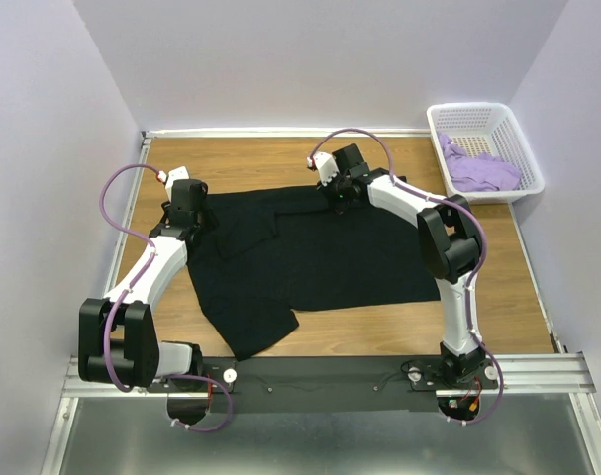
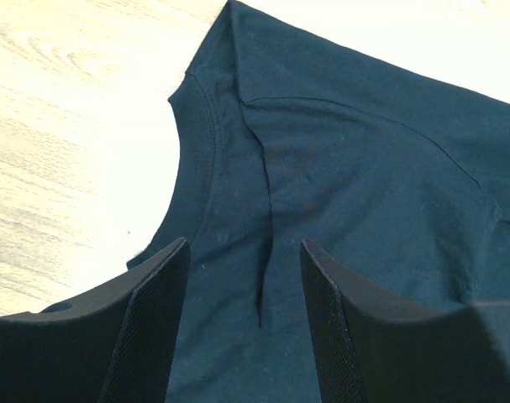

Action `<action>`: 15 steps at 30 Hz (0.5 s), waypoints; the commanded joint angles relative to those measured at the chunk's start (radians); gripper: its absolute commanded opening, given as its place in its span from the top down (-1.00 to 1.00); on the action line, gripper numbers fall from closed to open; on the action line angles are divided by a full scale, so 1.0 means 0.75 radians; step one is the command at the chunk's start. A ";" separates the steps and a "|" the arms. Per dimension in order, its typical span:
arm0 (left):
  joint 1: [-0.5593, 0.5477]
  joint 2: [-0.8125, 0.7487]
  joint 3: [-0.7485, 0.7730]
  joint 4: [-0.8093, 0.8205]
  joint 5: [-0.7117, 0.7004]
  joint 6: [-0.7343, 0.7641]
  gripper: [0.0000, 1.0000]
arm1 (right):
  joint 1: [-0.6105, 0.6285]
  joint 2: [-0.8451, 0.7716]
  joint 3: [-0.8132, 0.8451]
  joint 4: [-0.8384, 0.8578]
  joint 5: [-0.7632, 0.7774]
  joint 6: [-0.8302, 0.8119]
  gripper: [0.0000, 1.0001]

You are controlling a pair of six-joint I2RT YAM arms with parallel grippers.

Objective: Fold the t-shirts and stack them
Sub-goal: Fold the tshirt

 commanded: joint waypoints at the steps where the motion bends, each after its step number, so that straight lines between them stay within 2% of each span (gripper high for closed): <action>1: 0.000 0.008 0.011 0.028 -0.015 0.011 -0.26 | 0.008 0.018 -0.024 -0.060 -0.041 0.014 0.99; 15: 0.000 0.011 0.013 0.026 -0.013 0.013 -0.26 | 0.010 0.004 0.033 -0.098 -0.010 0.028 0.96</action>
